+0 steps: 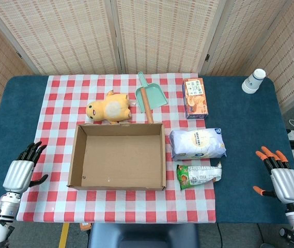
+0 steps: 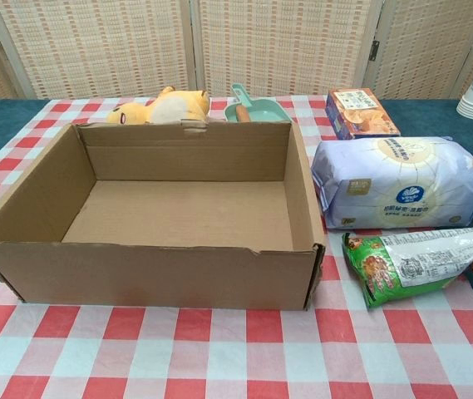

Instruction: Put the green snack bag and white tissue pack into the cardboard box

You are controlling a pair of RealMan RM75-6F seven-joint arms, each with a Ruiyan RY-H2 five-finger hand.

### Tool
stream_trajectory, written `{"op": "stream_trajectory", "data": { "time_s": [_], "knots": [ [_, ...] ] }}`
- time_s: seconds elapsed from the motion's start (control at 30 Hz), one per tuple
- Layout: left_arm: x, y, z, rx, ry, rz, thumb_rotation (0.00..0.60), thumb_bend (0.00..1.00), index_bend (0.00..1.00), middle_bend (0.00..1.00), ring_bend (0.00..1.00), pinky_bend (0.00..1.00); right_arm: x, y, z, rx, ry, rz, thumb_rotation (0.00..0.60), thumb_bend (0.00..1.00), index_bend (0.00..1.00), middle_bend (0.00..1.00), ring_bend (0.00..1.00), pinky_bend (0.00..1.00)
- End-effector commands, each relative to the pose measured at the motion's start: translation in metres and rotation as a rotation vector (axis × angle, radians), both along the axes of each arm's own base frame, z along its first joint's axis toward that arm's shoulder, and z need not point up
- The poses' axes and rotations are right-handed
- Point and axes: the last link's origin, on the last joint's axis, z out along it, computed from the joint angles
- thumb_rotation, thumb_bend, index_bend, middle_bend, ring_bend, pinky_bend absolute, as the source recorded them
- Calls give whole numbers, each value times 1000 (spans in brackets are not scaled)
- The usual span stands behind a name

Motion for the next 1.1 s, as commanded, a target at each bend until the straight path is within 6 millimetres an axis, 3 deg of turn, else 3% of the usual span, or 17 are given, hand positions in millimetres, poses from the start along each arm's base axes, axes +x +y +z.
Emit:
{"op": "stream_trajectory", "data": {
  "time_s": [0.03, 0.73, 1.1],
  "knots": [
    [0, 0, 0, -1, 0, -1, 600, 189, 104, 28, 0, 219, 0, 0, -1, 2, -1, 0, 600, 0, 123, 0, 0, 0],
    [-1, 1, 1, -8, -3, 1, 600, 188, 104, 28, 0, 219, 8, 3, -1, 5, 13, 16, 600, 0, 122, 0, 0, 0],
    [2, -1, 1, -4, 0, -5, 600, 187, 105, 28, 0, 219, 35, 13, -10, 49, 66, 129, 600, 0, 132, 0, 0, 0]
  ]
}}
